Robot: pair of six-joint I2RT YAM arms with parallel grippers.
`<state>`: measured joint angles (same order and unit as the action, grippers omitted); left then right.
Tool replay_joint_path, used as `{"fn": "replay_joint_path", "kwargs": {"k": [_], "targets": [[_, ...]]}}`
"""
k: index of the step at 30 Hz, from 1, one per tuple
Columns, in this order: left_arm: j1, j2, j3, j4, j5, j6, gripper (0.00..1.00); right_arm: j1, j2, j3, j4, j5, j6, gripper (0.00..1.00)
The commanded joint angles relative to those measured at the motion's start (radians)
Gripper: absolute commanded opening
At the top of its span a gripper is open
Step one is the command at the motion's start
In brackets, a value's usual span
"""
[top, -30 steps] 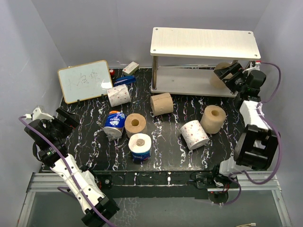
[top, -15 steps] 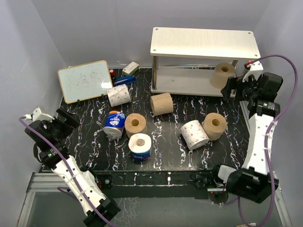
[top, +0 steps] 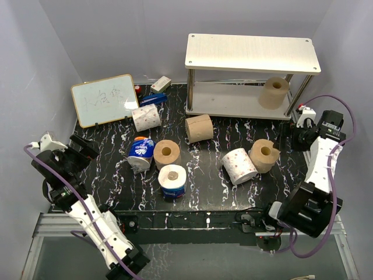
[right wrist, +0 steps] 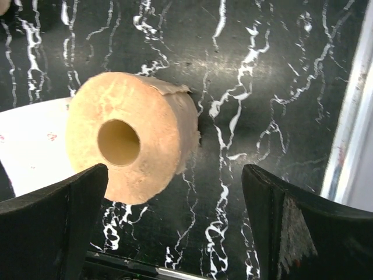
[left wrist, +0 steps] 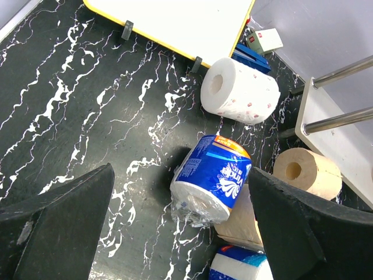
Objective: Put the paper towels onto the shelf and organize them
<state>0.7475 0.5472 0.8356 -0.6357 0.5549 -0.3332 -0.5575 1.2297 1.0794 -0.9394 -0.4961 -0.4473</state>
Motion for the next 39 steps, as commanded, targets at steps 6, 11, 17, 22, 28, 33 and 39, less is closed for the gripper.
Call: {"fn": "replay_joint_path", "kwargs": {"k": [6, 11, 17, 22, 28, 33, 39], "targets": [[0.006, -0.018, -0.008, 0.015, 0.029, 0.000, 0.98, -0.001, 0.049, 0.006, 0.074, -0.045, 0.016, 0.98], [0.006, -0.025, -0.008, 0.017, 0.030, 0.002, 0.98, 0.004, -0.003, -0.047, 0.132, -0.007, 0.012, 0.98], [0.007, -0.026, -0.008, 0.017, 0.029, 0.000, 0.98, 0.017, -0.010, -0.092, 0.175, 0.006, 0.024, 0.97], [0.008, -0.026, -0.008, 0.017, 0.025, 0.000, 0.98, 0.072, -0.012, -0.128, 0.203, 0.009, 0.059, 0.91], [0.010, -0.021, -0.009, 0.017, 0.026, 0.000, 0.98, 0.172, -0.022, -0.162, 0.269, 0.068, 0.125, 0.90], [0.012, -0.020, -0.009, 0.018, 0.025, 0.000, 0.98, 0.189, -0.012, -0.158, 0.311, 0.129, 0.154, 0.79], [0.012, -0.018, -0.009, 0.017, 0.025, 0.000, 0.98, 0.189, -0.010, -0.159, 0.336, 0.194, 0.158, 0.63]]}}
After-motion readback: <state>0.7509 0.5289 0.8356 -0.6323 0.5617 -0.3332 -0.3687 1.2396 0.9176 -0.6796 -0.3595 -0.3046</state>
